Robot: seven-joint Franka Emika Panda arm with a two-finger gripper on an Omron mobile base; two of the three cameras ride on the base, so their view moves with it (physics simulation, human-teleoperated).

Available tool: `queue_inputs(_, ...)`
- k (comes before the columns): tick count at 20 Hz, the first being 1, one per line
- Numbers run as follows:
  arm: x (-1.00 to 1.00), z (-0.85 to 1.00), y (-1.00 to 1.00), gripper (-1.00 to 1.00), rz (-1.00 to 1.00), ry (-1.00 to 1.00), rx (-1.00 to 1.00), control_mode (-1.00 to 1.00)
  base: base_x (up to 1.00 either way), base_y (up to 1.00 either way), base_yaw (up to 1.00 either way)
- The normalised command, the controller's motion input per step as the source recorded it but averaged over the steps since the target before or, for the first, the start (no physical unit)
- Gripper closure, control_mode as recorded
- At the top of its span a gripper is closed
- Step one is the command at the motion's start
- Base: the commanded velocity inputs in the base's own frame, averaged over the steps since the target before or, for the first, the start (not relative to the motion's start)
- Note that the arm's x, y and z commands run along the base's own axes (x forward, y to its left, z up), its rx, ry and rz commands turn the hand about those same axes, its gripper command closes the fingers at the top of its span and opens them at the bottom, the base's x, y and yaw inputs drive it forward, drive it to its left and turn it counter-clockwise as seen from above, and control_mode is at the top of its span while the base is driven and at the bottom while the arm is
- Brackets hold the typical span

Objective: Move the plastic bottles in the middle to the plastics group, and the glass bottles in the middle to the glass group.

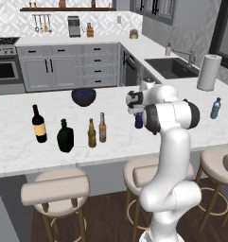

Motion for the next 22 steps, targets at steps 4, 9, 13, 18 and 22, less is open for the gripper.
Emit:
queue_inputs(4,0.04,-0.19,0.00,-1.00,0.00,0.00,0.01,-1.00,0.00,0.00,0.00)
queue_inputs(9,0.00,-0.04,0.00,-1.00,0.00,0.00,0.01,-1.00,0.00,0.00,0.00)
queue_inputs(13,-0.03,-0.10,0.00,-1.00,0.03,0.00,0.10,-1.00,0.00,0.00,0.00)
queue_inputs(18,-0.03,-0.08,0.00,-1.00,0.04,0.00,0.06,-1.00,0.00,0.00,0.00)
queue_inputs(22,0.00,-0.08,0.00,-1.00,0.01,-0.03,0.00,-1.00,0.00,0.00,0.00)
